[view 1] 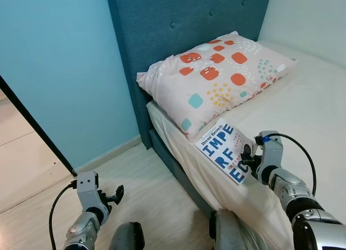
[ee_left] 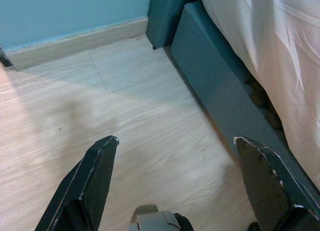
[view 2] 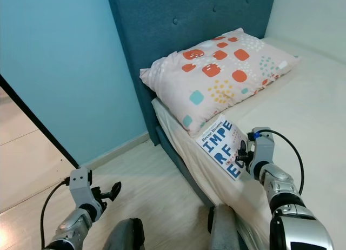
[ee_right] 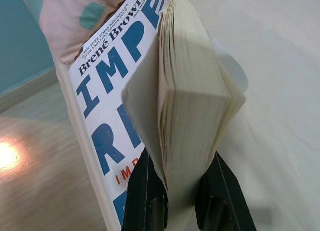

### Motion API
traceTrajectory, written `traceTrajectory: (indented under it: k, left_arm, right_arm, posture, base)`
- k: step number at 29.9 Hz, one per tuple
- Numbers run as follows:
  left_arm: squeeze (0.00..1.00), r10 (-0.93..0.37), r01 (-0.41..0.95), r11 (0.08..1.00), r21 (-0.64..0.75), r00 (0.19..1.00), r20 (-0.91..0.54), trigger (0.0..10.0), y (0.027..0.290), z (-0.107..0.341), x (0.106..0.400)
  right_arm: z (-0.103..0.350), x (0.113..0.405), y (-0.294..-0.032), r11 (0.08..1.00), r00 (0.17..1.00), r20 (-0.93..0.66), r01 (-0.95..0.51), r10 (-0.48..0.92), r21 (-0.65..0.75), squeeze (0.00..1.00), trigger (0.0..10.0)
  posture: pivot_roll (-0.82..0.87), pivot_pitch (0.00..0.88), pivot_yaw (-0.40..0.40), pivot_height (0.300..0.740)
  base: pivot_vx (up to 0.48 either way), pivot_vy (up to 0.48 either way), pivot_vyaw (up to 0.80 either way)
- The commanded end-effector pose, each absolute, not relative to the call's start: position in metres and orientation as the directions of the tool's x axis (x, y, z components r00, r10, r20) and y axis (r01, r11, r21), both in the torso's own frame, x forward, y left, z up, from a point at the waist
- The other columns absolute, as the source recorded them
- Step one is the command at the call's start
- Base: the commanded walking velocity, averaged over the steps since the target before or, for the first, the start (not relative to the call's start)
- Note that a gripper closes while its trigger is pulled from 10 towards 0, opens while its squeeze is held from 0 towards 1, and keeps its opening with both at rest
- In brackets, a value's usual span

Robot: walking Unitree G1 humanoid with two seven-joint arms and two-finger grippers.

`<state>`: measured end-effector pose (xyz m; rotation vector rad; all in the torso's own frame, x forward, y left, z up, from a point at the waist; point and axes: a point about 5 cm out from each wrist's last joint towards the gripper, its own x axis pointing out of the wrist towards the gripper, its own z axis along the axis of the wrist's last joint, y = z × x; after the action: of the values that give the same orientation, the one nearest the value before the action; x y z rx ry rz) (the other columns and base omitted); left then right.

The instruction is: Clean up the room

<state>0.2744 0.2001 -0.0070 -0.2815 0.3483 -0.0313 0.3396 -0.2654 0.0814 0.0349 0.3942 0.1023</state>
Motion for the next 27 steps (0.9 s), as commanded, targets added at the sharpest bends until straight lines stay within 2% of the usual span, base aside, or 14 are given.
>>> traceTrajectory:
  k: [1, 4, 5, 6, 7, 9, 17, 18, 21, 22, 23, 24, 25, 27]
  left_arm:
    - [0.00, -0.063, -0.029, 0.965, -0.262, 0.939, -0.339, 10.0, 0.208, -0.008, 0.270]
    - [0.00, -0.064, -0.028, 0.964, -0.263, 0.939, -0.338, 10.0, 0.208, -0.008, 0.270]
    - [0.00, -0.066, -0.027, 0.964, -0.265, 0.939, -0.338, 10.0, 0.207, -0.009, 0.270]
    - [0.00, -0.067, -0.027, 0.963, -0.267, 0.939, -0.338, 10.0, 0.206, -0.009, 0.270]
    - [0.00, -0.068, -0.027, 0.963, -0.269, 0.939, -0.338, 10.0, 0.205, -0.009, 0.270]
    - [0.00, -0.068, -0.027, 0.963, -0.269, 0.939, -0.338, 10.0, 0.205, -0.009, 0.270]
    - [0.00, -0.068, -0.039, 0.959, -0.281, 0.930, -0.361, 10.0, 0.200, -0.013, 0.269]
    - [0.00, -0.071, -0.039, 0.958, -0.284, 0.928, -0.366, 10.0, 0.198, -0.014, 0.268]
    - [0.00, -0.073, -0.039, 0.957, -0.286, 0.926, -0.370, 10.0, 0.197, -0.015, 0.268]
    - [0.00, -0.075, -0.039, 0.956, -0.289, 0.925, -0.373, 10.0, 0.196, -0.016, 0.267]
    - [0.00, -0.075, -0.039, 0.956, -0.289, 0.925, -0.373, 10.0, 0.196, -0.016, 0.267]
    - [0.00, -0.076, -0.040, 0.956, -0.291, 0.924, -0.375, 10.0, 0.195, -0.016, 0.267]
    - [0.00, -0.077, -0.040, 0.955, -0.293, 0.923, -0.377, 10.0, 0.194, -0.017, 0.267]
    - [0.00, -0.077, -0.042, 0.954, -0.297, 0.922, -0.380, 10.0, 0.194, -0.017, 0.266]
  right_arm:
    - [0.080, 0.341, -0.260, 0.993, 0.918, -0.379, -0.104, 0.118, 0.059, 0.05, 10.0]
    - [0.080, 0.341, -0.259, 0.992, 0.917, -0.380, -0.106, 0.121, 0.062, 0.05, 10.0]
    - [0.079, 0.341, -0.259, 0.992, 0.916, -0.381, -0.106, 0.123, 0.065, 0.46, 10.0]
    - [0.078, 0.340, -0.259, 0.993, 0.916, -0.383, -0.102, 0.118, 0.061, 0.94, 10.0]
    - [0.078, 0.340, -0.261, 0.994, 0.916, -0.386, -0.092, 0.105, 0.052, 0.97, 10.0]
    - [0.078, 0.340, -0.261, 0.994, 0.916, -0.386, -0.092, 0.105, 0.052, 0.97, 10.0]
    - [0.075, 0.334, -0.273, 0.999, 0.911, -0.410, -0.032, 0.044, 0.036, 0.94, 10.0]
    - [0.074, 0.332, -0.276, 0.999, 0.906, -0.423, -0.026, 0.033, 0.024, 0.90, 10.0]
    - [0.072, 0.330, -0.280, 1.000, 0.898, -0.440, -0.019, 0.019, 0.004, 0.87, 10.0]
    - [0.070, 0.327, -0.284, 1.000, 0.884, -0.467, -0.012, 0.004, -0.013, 0.74, 10.0]
    - [0.070, 0.327, -0.284, 1.000, 0.884, -0.467, -0.012, 0.004, -0.013, 0.74, 10.0]
    - [0.067, 0.323, -0.288, 1.000, 0.866, -0.499, -0.006, -0.009, -0.028, 0.42, 10.0]
    - [0.063, 0.319, -0.291, 1.000, 0.844, -0.537, -0.005, -0.010, -0.027, 0.00, 10.0]
    - [0.057, 0.313, -0.294, 1.000, 0.800, -0.600, -0.013, -0.005, -0.026, 0.00, 10.0]
  posture:
    - [0.00, 0.164, 0.048, 0.576]
    - [0.00, 0.163, 0.048, 0.576]
    - [-0.01, 0.163, 0.047, 0.576]
    - [-0.01, 0.160, 0.045, 0.576]
    - [-0.01, 0.158, 0.043, 0.576]
    - [-0.01, 0.158, 0.043, 0.576]
    - [-0.05, 0.144, 0.043, 0.576]
    - [-0.06, 0.141, 0.043, 0.576]
    - [-0.06, 0.138, 0.042, 0.576]
    - [-0.06, 0.136, 0.040, 0.576]
    - [-0.06, 0.136, 0.040, 0.576]
    - [-0.06, 0.136, 0.040, 0.576]
    - [-0.07, 0.133, 0.038, 0.576]
    - [-0.07, 0.133, 0.037, 0.576]
  base:
    - [0.000, 0.000, 0.00]
    - [0.000, 0.000, 0.00]
    - [0.000, 0.000, 0.00]
    - [0.000, 0.000, 0.00]
    - [0.000, 0.000, 0.00]
    - [0.000, 0.000, 0.00]
    - [0.000, 0.000, 0.00]
    - [0.000, 0.000, 0.00]
    - [0.000, 0.000, 0.00]
    - [0.000, 0.000, 0.00]
    - [0.000, 0.000, 0.00]
    - [0.000, 0.000, 0.00]
    - [0.000, 0.000, 0.00]
    - [0.000, 0.000, 0.00]
